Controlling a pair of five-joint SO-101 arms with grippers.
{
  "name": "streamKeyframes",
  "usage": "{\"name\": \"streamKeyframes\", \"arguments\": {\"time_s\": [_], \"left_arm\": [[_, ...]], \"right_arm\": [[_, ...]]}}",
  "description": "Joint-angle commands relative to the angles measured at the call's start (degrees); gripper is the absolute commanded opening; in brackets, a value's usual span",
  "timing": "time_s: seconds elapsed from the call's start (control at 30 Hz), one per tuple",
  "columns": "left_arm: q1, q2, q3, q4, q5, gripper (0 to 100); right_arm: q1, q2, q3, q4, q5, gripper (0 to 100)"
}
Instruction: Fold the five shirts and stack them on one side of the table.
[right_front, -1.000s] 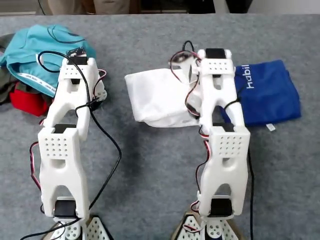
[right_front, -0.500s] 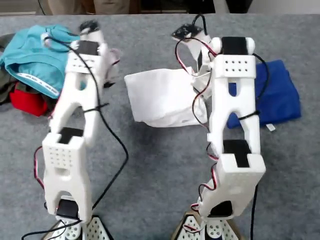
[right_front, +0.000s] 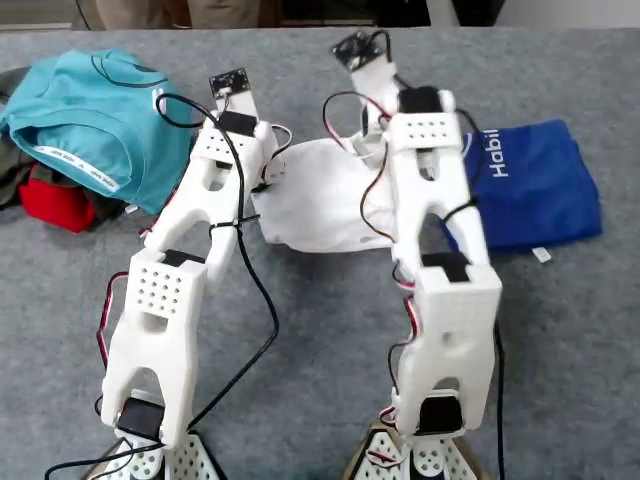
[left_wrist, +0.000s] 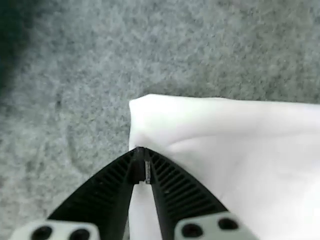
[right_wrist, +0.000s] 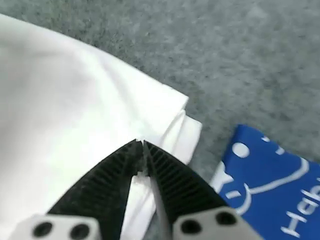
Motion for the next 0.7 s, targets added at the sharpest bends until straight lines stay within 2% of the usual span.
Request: {"name": "streamKeyframes", "arguments": {"time_s": [0.0, 0.13, 0.23, 0.67], "left_arm": [[0.4, 0.0, -2.7, -0.1, 0.5, 2], [0.8, 0.0, -3.1, -0.1, 0.4, 2], [1.0, 0.0, -3.3, -0.1, -2.5, 2], [0.9, 0.2, -3.3, -0.1, -3.5, 2]], "right_arm": [[1.3, 5.8, -1.6, -6.1, -0.2, 0.3], [5.4, 14.7, -9.4, -13.5, -0.2, 0.3], [6.9, 19.0, -18.9, -12.0, -0.4, 0.2], [6.5, 21.1, -61.3, 31.0, -0.1, 0.2]]}}
